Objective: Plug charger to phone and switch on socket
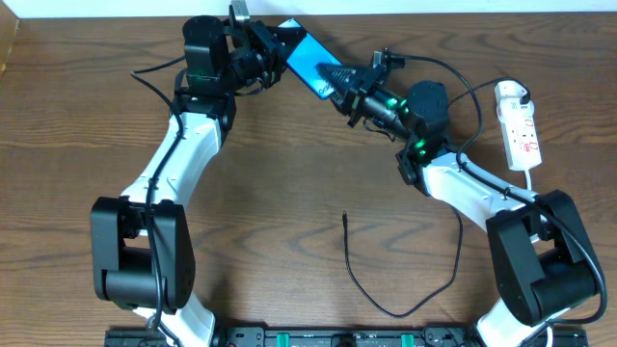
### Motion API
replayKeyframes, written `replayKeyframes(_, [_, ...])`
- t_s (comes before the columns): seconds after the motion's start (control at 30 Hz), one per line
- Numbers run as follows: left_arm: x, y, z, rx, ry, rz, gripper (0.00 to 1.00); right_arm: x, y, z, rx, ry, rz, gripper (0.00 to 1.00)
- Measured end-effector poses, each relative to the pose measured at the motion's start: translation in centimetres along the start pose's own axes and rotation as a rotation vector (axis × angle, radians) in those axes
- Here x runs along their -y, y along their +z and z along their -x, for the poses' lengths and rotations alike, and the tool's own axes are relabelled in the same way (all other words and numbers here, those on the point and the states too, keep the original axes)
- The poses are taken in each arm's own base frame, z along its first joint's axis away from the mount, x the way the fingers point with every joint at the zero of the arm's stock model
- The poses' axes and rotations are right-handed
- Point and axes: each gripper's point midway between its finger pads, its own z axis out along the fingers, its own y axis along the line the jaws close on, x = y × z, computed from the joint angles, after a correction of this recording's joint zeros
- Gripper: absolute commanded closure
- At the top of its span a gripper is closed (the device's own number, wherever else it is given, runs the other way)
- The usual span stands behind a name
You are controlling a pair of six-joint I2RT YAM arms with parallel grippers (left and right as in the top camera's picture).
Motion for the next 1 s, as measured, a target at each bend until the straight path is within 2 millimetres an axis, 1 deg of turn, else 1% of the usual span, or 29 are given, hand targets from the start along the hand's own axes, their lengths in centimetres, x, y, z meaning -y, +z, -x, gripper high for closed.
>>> replayKeyframes(0.03, [-0.1,0.0,0.0,0.000,0.005,0.002,0.93,-0.2,0.0,0.1,0.005,-0.002,0.006,0.10])
replayKeyframes(0.07, [-0.2,0.0,0.0,0.002,0.011,0.005,0.93,-0.3,0.0,0.1,0.007,-0.004,0.010,0.01])
replayKeyframes(0.27, [-0.1,-0.1,0.1,-0.002,0.014,0.001,0.92,-0.3,-0.1,0.3,0.015,-0.004,0.011,0.01])
replayKeyframes(0.37, [-0.1,-0.6,0.4,-0.015,0.016,-0.008,0.92,-0.4,-0.4,0.6,-0.001,-0.006,0.005,0.01])
replayKeyframes(0.4, [-0.1,-1.0,0.7,-0.018,0.013,-0.011,0.93,-0.5,-0.7,1.0,-0.002,-0.013,0.003,0.01])
replayKeyframes(0.43, [-0.2,-1.4,1.1,-0.020,0.008,-0.013,0.93,-0.5,-1.0,1.3,-0.007,-0.023,0.001,0.01])
replayKeyframes(0.47, [-0.2,-1.9,1.5,-0.022,-0.001,-0.017,0.92,-0.7,-1.6,2.0,-0.005,-0.050,-0.001,0.01])
replayKeyframes(0.67, [-0.6,-6.1,4.4,-0.052,-0.068,-0.048,0.93,-1.6,-4.3,5.3,0.009,-0.216,-0.009,0.01])
replayKeyframes(0.77, [-0.7,-7.9,4.9,-0.088,-0.080,-0.066,0.93,-1.7,-5.6,6.4,-0.002,-0.319,-0.021,0.01])
replayKeyframes(0.83, [-0.6,-8.7,4.8,-0.123,-0.086,-0.078,0.92,-1.3,-6.1,6.7,-0.016,-0.353,-0.039,0.01])
replayKeyframes(0.93, [-0.4,-9.2,4.0,-0.182,-0.092,-0.094,0.93,0.1,-6.3,6.4,-0.057,-0.361,-0.088,0.01])
replayKeyframes(0.97, [-0.3,-9.3,3.8,-0.197,-0.092,-0.097,0.92,0.7,-6.2,6.3,-0.067,-0.350,-0.112,0.01])
replayKeyframes(1.0, [-0.2,-9.3,3.4,-0.216,-0.091,-0.101,0.92,2.0,-6.1,6.0,-0.087,-0.328,-0.156,0.01])
